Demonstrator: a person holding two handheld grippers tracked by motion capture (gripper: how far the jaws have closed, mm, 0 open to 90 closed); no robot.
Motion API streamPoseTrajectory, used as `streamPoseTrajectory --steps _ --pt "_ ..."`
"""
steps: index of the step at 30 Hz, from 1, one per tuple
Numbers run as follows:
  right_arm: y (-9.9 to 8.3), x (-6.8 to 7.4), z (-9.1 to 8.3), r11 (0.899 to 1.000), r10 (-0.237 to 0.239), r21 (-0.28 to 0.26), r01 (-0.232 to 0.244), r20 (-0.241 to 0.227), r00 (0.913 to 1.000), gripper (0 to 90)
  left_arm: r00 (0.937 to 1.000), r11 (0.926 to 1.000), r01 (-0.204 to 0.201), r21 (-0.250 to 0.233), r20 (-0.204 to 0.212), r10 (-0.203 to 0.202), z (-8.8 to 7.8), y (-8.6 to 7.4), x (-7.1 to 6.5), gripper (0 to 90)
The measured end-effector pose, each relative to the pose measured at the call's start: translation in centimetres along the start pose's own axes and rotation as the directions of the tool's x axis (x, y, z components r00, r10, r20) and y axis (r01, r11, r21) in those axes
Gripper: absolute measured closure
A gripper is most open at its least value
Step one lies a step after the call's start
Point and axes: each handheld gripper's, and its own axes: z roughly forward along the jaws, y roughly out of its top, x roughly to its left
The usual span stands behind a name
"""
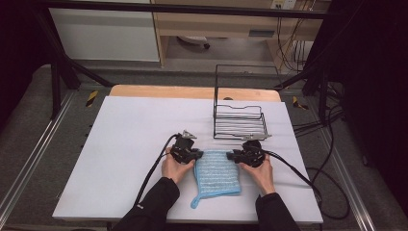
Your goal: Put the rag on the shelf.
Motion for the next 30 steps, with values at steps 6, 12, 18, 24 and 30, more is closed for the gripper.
streamPoseTrajectory --steps 6,12,18,24,30 --pt "0.0 -0.1 0.0 1.0 0.026 0.01 -0.025 -0.025 0.9994 76.1 0.9994 0.9995 0.03 -0.007 0.017 -0.03 0.0 0.0 0.2 77.4" --pt "0.1 0.0 -0.2 0.999 0.046 0.01 -0.046 -0.027 0.9985 79.5 0.9971 0.9982 0.059 -0.014 0.048 -0.058 -0.2 0.0 0.6 79.5" --pt "0.2 0.2 -0.5 0.998 0.058 0.002 -0.058 -0.029 0.9979 80.1 0.9943 0.9961 0.078 -0.042 0.076 -0.075 -0.5 -0.3 0.9 80.3" --pt "0.1 0.5 -1.1 0.999 0.05 -0.016 -0.051 -0.029 0.9983 80.1 0.9952 0.9958 0.063 -0.066 0.079 -0.058 -1.2 -0.3 0.6 80.4" --pt "0.1 0.9 -2.2 0.998 0.042 -0.055 -0.044 -0.04 0.9983 80.0 0.9952 0.993 0.051 -0.107 0.088 -0.042 -1.9 -0.4 0.2 80.3"
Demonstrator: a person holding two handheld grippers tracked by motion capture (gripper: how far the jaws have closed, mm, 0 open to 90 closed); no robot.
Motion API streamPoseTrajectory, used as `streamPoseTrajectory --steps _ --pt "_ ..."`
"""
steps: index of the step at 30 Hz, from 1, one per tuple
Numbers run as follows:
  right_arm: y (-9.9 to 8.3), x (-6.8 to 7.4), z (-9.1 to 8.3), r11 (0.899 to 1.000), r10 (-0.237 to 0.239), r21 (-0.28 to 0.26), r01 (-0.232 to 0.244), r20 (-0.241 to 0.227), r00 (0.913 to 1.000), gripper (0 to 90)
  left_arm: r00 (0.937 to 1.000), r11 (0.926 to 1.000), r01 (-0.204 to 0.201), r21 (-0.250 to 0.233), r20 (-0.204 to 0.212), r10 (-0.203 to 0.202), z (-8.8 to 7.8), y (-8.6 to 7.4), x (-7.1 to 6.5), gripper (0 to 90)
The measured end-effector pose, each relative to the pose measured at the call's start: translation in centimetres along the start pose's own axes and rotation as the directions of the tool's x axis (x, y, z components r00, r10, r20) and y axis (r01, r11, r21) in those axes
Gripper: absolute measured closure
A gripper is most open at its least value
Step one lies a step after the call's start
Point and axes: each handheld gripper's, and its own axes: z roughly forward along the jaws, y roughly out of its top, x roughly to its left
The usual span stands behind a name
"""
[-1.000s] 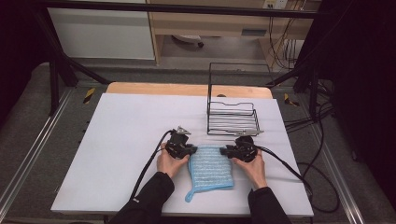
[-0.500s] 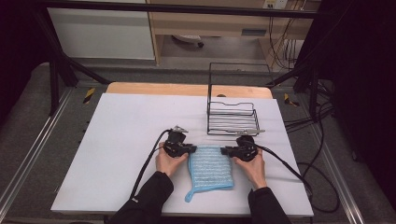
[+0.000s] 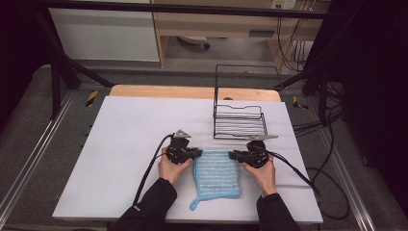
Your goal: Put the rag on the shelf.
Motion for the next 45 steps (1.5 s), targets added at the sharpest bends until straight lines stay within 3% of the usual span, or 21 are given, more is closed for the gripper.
streamPoseTrajectory --steps 5,19,34,45 --pt "0.0 0.4 -0.7 1.0 -0.013 -0.025 0.013 -0.008 0.9999 80.0 0.9995 0.9991 -0.029 -0.031 -0.009 0.029 -0.8 0.0 -0.5 80.3" --pt "0.2 0.9 -1.9 0.997 -0.027 -0.075 0.025 -0.023 0.9994 79.9 0.9988 0.9945 -0.048 -0.092 0.002 0.049 -2.5 0.1 -1.6 80.3" --pt "0.8 1.9 -3.4 0.99 -0.06 -0.13 0.057 -0.014 0.9981 80.1 0.9957 0.9845 -0.092 -0.149 -0.018 0.091 -4.0 0.6 -2.7 80.3" --pt "1.5 2.6 -4.8 0.982 -0.08 -0.174 0.078 -0.004 0.9968 80.3 0.9945 0.9764 -0.104 -0.189 -0.006 0.104 -5.1 1.5 -3.4 80.3"
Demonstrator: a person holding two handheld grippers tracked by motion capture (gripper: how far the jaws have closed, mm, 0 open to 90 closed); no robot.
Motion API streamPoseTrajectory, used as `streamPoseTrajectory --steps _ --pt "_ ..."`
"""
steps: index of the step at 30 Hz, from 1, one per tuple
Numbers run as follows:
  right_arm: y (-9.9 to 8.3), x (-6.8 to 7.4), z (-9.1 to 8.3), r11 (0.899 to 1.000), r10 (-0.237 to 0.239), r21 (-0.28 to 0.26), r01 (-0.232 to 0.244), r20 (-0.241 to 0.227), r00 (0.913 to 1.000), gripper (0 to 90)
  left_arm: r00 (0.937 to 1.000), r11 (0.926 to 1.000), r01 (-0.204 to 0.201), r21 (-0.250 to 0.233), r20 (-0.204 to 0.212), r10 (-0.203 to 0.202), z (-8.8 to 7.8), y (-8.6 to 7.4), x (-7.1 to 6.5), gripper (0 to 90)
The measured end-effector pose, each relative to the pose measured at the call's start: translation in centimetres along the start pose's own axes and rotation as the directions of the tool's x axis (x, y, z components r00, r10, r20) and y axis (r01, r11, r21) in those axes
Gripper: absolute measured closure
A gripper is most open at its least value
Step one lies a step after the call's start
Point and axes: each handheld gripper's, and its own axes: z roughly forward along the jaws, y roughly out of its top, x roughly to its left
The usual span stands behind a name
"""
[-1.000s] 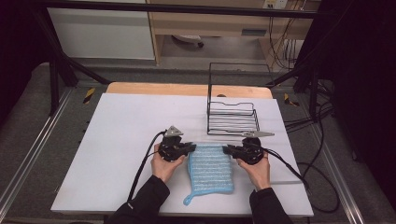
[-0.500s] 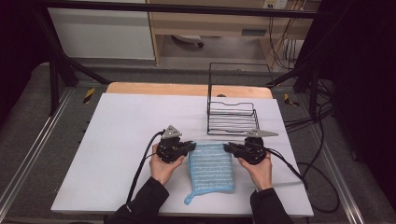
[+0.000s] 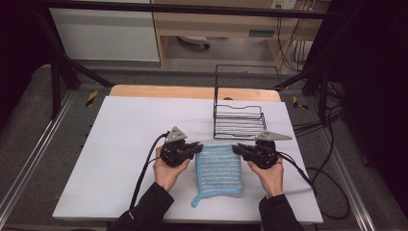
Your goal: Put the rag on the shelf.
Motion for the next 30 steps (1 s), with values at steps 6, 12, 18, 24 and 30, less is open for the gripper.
streamPoseTrajectory --steps 6,12,18,24,30 --pt "0.6 0.3 -0.9 0.999 -0.017 -0.034 0.018 0.005 0.9998 80.5 0.9996 0.9994 -0.027 -0.019 -0.002 0.027 -0.6 1.0 -0.5 80.3" --pt "1.2 0.6 -1.8 0.997 -0.027 -0.07 0.028 0.014 0.9995 80.6 0.9991 0.9982 -0.041 -0.044 -0.001 0.041 -1.0 2.0 -1.0 80.4" --pt "1.8 0.9 -2.8 0.994 -0.032 -0.107 0.034 0.024 0.9992 80.8 0.9985 0.9967 -0.055 -0.06 0.003 0.055 -1.1 3.0 -1.3 80.3" --pt "2.5 1.2 -3.8 0.988 -0.04 -0.151 0.046 0.04 0.9984 80.9 0.9979 0.9942 -0.065 -0.085 0.001 0.065 -1.3 4.0 -1.6 80.3" --pt "3.1 1.4 -4.6 0.98 -0.049 -0.189 0.06 0.065 0.9967 81.1 0.9969 0.9903 -0.078 -0.115 0.001 0.079 -1.5 5.2 -2.0 80.4"
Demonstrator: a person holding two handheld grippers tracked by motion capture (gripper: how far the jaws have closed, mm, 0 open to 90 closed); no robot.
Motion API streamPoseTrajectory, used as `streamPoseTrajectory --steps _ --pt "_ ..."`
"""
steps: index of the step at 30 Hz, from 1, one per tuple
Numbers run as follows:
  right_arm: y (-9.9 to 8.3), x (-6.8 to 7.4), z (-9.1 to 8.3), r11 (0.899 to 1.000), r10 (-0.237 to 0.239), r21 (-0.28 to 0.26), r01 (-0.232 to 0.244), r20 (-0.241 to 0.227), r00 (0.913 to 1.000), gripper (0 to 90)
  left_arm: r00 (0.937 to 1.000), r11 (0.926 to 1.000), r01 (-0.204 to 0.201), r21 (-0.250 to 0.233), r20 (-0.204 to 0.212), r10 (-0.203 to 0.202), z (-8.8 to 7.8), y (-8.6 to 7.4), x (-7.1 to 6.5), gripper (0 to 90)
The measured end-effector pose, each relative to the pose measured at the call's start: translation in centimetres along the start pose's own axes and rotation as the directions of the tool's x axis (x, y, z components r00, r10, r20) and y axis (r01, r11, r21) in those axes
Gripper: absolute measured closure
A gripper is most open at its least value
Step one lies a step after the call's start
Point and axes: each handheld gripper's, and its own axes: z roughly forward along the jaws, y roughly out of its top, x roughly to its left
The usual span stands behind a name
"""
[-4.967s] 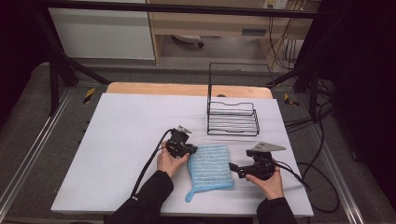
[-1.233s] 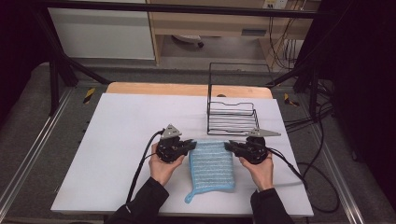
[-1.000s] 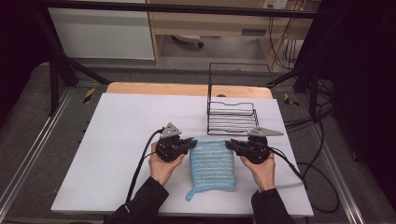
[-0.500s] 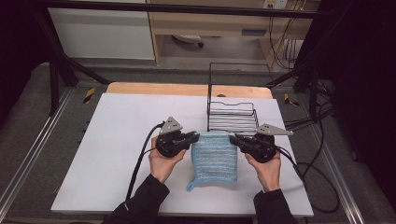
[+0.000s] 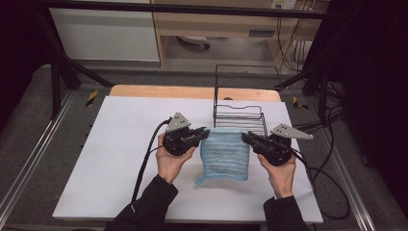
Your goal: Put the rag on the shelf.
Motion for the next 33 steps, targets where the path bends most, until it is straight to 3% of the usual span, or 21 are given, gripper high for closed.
streamPoseTrajectory --steps 10,20,33 --pt "1.6 0.3 -1.1 0.998 -0.036 -0.056 0.039 0.044 0.9984 81.2 0.9998 0.9987 -0.017 -0.049 0.004 0.018 0.0 2.0 -0.4 80.4" --pt "3.9 0.6 -2.3 0.989 -0.06 -0.13 0.07 0.08 0.9949 81.4 0.9991 0.9938 -0.043 -0.103 -0.005 0.043 -0.2 4.8 -0.9 80.4" --pt "6.5 0.8 -3.4 0.972 -0.073 -0.216 0.097 0.12 0.9902 81.6 0.9974 0.9809 -0.072 -0.181 -0.015 0.07 -0.6 8.1 -1.4 80.5"
